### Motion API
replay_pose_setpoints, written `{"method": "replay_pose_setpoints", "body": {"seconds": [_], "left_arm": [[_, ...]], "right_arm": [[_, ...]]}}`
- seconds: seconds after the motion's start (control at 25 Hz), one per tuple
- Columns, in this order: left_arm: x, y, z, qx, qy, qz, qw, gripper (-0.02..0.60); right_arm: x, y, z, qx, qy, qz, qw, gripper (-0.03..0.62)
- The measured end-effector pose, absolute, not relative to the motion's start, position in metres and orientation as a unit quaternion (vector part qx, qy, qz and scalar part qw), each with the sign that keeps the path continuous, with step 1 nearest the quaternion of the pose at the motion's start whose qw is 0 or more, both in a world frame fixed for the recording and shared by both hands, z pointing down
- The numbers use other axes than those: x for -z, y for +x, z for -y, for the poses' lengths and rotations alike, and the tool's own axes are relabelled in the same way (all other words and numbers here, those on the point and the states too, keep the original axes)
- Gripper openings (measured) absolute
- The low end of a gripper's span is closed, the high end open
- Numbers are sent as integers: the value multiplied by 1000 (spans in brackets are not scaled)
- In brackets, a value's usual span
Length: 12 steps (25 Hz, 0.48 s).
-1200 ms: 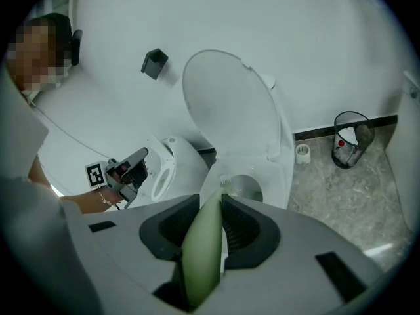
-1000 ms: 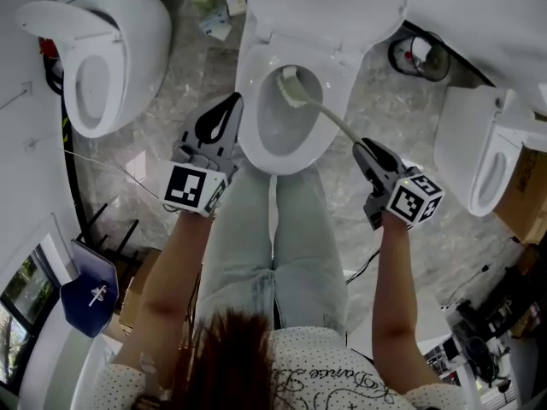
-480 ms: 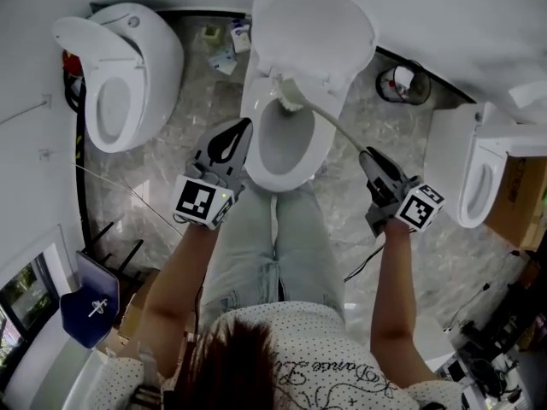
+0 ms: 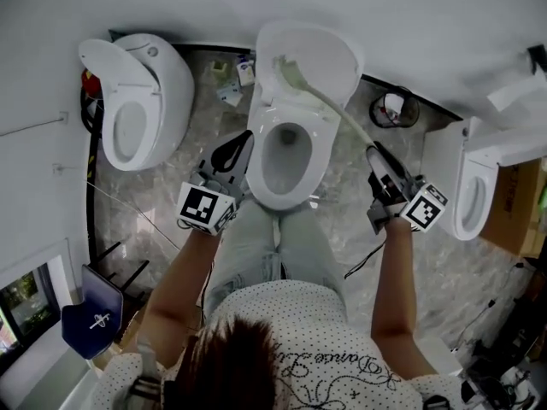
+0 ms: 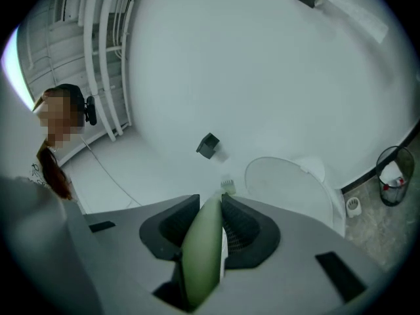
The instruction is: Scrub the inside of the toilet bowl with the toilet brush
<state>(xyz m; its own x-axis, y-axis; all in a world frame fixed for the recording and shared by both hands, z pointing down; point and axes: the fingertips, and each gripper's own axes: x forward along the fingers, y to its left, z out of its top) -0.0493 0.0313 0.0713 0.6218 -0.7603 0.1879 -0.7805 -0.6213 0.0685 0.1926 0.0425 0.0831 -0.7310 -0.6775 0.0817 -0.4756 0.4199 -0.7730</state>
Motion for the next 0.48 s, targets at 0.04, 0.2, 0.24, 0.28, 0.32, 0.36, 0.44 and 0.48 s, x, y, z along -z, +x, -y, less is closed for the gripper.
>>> {"method": "replay_pose_setpoints", "body": {"seconds": [0.04, 0.2, 0.24, 0.28, 0.32, 0.36, 0.44, 0.48], "left_arm": [[-65, -49, -32, -68, 898, 430, 68, 3], [-43, -52, -35, -57, 897, 434, 58, 3], [-39, -54, -37, -54, 896, 436, 56, 3], [-34, -55, -38, -52, 896, 438, 54, 3], [-30, -55, -39, -50, 896, 438, 53, 3], [-27, -55, -39, -50, 896, 438, 52, 4], [-20, -54, -41, -49, 897, 437, 49, 3], [-17, -55, -41, -47, 897, 438, 48, 3]], "right_arm": [[-74, 193, -40, 405, -346, -836, 130, 118], [-44, 190, -34, 377, -345, -846, 151, 117], [-37, 188, -34, 372, -341, -849, 154, 117], [-30, 185, -33, 364, -338, -854, 154, 117], [-24, 182, -33, 354, -336, -860, 150, 117], [-19, 179, -33, 344, -336, -865, 143, 117], [-12, 174, -33, 318, -342, -876, 123, 117], [-9, 171, -33, 304, -346, -880, 113, 117]]}}
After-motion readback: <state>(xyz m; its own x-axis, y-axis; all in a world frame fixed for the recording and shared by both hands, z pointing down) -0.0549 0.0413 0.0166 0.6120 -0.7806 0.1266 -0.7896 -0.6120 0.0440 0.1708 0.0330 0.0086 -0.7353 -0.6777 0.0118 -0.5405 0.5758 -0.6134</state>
